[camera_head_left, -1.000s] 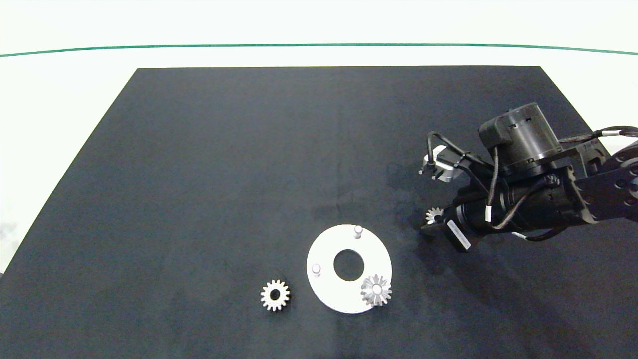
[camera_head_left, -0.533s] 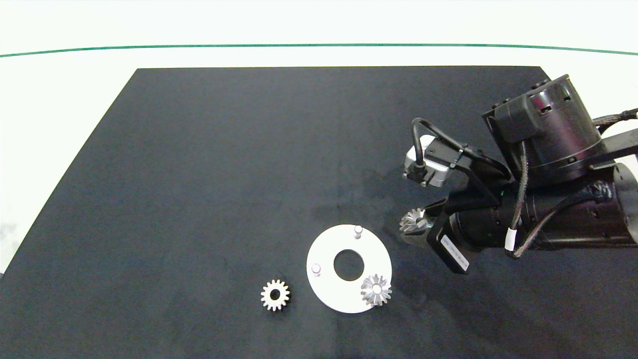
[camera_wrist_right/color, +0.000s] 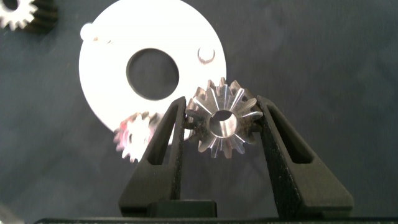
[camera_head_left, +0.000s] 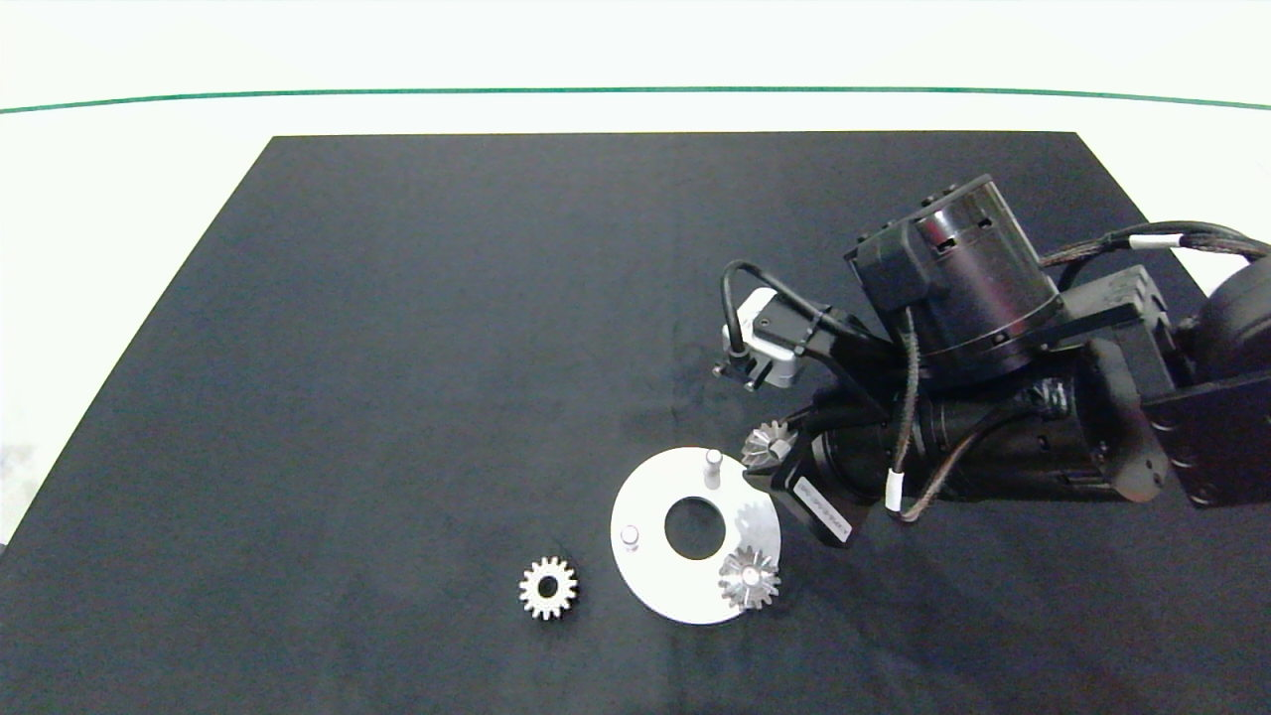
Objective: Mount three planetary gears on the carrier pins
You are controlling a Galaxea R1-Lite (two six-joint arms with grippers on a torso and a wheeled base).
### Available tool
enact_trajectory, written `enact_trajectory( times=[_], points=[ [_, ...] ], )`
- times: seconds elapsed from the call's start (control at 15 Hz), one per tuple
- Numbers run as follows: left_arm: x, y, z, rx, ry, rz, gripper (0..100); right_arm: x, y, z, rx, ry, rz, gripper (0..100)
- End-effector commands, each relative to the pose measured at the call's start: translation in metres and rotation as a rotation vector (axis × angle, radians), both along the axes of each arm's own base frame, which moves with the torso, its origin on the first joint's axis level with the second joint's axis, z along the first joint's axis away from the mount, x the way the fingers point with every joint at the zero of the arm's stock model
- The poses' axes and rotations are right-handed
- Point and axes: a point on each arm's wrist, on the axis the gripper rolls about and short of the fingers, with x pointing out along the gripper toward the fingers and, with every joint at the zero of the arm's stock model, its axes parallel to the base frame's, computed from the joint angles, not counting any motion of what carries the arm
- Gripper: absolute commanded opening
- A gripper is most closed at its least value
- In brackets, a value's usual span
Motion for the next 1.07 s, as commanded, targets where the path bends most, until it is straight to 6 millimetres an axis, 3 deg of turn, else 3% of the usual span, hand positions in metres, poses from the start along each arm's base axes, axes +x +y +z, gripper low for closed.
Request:
enact_trajectory(
  times=[0.07,1.07],
  points=[
    [0.000,0.000,0.000,0.002,0.003,0.000,100,0.012,0.013,-0.011,-0.022,0.019,0.003,19],
    [0.000,0.000,0.001,0.000,0.000,-0.005,100,0.026,0.031,-0.020,-0.021,0.032,0.003,19]
  ],
)
